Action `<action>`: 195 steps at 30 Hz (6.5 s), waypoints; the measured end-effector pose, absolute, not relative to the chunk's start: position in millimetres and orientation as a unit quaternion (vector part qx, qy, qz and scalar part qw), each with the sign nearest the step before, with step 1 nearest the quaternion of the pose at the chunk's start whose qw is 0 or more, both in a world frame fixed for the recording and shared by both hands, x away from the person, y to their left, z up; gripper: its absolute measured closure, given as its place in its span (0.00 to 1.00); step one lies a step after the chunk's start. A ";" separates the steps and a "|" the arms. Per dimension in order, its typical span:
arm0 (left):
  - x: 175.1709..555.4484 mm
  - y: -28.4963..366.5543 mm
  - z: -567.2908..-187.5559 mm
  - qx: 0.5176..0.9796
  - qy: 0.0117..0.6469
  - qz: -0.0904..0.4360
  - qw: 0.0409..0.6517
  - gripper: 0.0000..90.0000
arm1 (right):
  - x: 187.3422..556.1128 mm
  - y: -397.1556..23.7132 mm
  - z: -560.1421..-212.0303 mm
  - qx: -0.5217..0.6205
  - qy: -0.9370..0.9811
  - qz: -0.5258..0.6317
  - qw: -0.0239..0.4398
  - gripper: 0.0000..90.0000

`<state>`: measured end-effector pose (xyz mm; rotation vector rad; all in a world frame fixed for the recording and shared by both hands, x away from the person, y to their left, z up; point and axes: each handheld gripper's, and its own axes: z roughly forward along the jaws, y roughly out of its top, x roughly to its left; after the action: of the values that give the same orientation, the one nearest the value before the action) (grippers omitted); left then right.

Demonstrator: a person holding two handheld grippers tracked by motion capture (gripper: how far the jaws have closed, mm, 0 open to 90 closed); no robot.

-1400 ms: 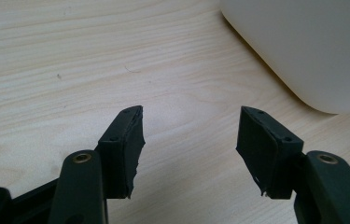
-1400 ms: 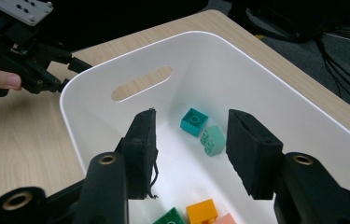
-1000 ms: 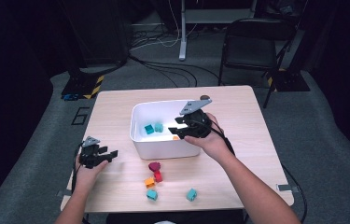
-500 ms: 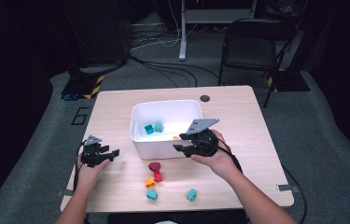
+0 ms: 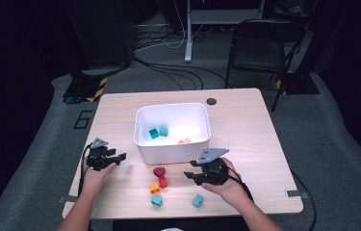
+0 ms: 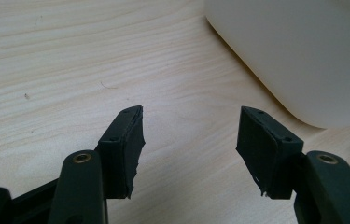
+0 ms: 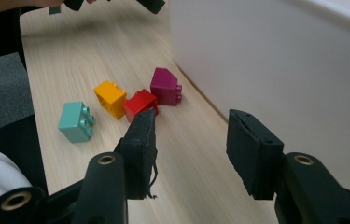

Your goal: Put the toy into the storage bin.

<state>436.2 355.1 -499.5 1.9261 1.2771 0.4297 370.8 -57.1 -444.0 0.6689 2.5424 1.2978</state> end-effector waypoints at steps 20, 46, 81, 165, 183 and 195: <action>447.4 346.3 -497.1 0.761 0.490 0.166 0.392 0.45 | 340.1 -66.0 -471.2 0.238 0.867 0.429 0.089 0.59; 460.7 340.9 -496.6 0.753 0.493 0.163 0.405 0.45 | 323.5 -72.4 -501.4 0.251 0.881 0.398 0.054 0.58; 455.7 344.3 -496.9 0.757 0.490 0.167 0.399 0.45 | 338.1 -74.6 -489.7 0.249 0.877 0.407 0.062 0.65; 423.3 371.2 -498.0 0.749 0.509 0.177 0.385 0.46 | 516.4 23.1 -354.8 0.238 0.864 0.433 0.097 0.65; 423.2 371.5 -498.8 0.749 0.509 0.176 0.386 0.46 | 557.0 32.2 -385.5 0.276 0.865 0.405 0.106 0.65; 423.2 370.5 -499.0 0.751 0.507 0.175 0.386 0.46 | 564.5 35.4 -393.9 0.287 0.872 0.384 0.098 0.60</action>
<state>423.2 370.5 -499.0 1.9125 1.2913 0.4445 564.5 35.4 -393.9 0.8501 2.5822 1.1358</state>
